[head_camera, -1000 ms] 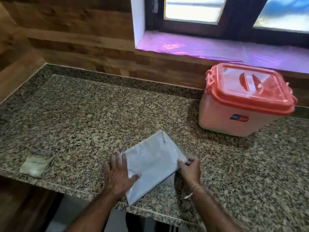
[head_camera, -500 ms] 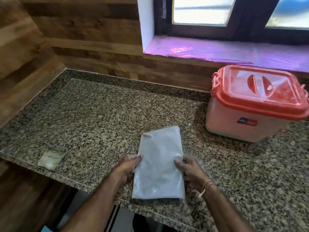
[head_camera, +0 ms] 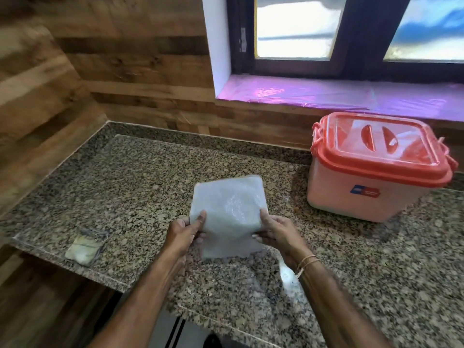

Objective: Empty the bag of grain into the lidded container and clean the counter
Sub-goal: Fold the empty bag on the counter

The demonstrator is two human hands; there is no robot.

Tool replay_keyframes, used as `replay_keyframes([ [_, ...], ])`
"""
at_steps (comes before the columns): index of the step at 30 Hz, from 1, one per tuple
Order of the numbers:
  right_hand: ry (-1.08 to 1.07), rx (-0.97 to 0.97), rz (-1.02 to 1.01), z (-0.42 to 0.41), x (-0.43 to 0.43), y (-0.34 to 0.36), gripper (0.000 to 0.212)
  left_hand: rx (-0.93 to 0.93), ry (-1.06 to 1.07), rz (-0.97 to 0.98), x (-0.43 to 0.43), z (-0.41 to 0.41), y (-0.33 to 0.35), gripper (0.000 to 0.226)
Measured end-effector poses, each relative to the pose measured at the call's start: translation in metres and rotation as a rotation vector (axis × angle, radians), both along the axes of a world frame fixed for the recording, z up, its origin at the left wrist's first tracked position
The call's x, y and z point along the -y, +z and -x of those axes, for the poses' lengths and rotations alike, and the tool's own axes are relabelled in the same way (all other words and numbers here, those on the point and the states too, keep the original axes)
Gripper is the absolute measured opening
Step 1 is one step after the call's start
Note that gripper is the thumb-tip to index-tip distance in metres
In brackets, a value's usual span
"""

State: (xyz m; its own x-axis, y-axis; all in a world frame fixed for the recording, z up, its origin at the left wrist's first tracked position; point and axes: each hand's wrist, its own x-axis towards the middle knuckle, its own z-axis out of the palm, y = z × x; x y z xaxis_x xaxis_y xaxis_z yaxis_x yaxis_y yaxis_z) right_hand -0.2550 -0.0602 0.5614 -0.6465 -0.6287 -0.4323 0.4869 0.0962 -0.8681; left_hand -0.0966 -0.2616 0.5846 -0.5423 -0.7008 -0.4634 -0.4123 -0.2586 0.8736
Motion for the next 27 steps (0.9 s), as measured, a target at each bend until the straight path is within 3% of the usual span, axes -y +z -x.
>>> replay_keyframes([
  [3,-0.043,-0.027,-0.073,-0.014,0.006,-0.011,0.048,0.073,-0.021,0.140,-0.008,-0.012,-0.002,0.044],
  [5,-0.049,-0.024,-0.185,-0.028,0.002,-0.033,0.049,0.103,0.008,0.099,-0.019,-0.026,-0.018,0.035],
  [8,-0.024,-0.151,-0.416,-0.050,-0.008,-0.070,0.066,0.257,0.082,-0.013,-0.036,-0.050,-0.058,0.034],
  [12,-0.027,-0.214,-0.602,-0.069,-0.024,-0.101,0.043,0.340,0.093,-0.123,-0.053,-0.073,-0.094,0.028],
  [14,-0.056,-0.162,-0.590,-0.071,-0.026,-0.101,0.033,0.334,0.095,-0.139,-0.058,-0.077,-0.095,0.020],
  [16,-0.020,-0.078,-0.493,-0.067,-0.024,-0.098,0.031,0.301,0.122,-0.162,-0.060,-0.077,-0.093,0.032],
  [19,0.068,-0.078,-0.324,-0.069,-0.020,-0.074,0.008,0.213,0.159,-0.196,-0.055,-0.077,-0.085,0.051],
  [22,0.045,-0.118,-0.209,-0.087,-0.010,-0.052,0.029,0.109,0.158,-0.282,-0.043,-0.088,-0.077,0.049],
  [25,0.096,-0.143,-0.143,-0.122,0.014,-0.040,0.040,0.074,0.264,-0.367,-0.026,-0.115,-0.070,0.066],
  [27,0.102,-0.172,-0.146,-0.139,0.023,-0.038,0.043,0.048,0.300,-0.336,-0.022,-0.130,-0.064,0.043],
])
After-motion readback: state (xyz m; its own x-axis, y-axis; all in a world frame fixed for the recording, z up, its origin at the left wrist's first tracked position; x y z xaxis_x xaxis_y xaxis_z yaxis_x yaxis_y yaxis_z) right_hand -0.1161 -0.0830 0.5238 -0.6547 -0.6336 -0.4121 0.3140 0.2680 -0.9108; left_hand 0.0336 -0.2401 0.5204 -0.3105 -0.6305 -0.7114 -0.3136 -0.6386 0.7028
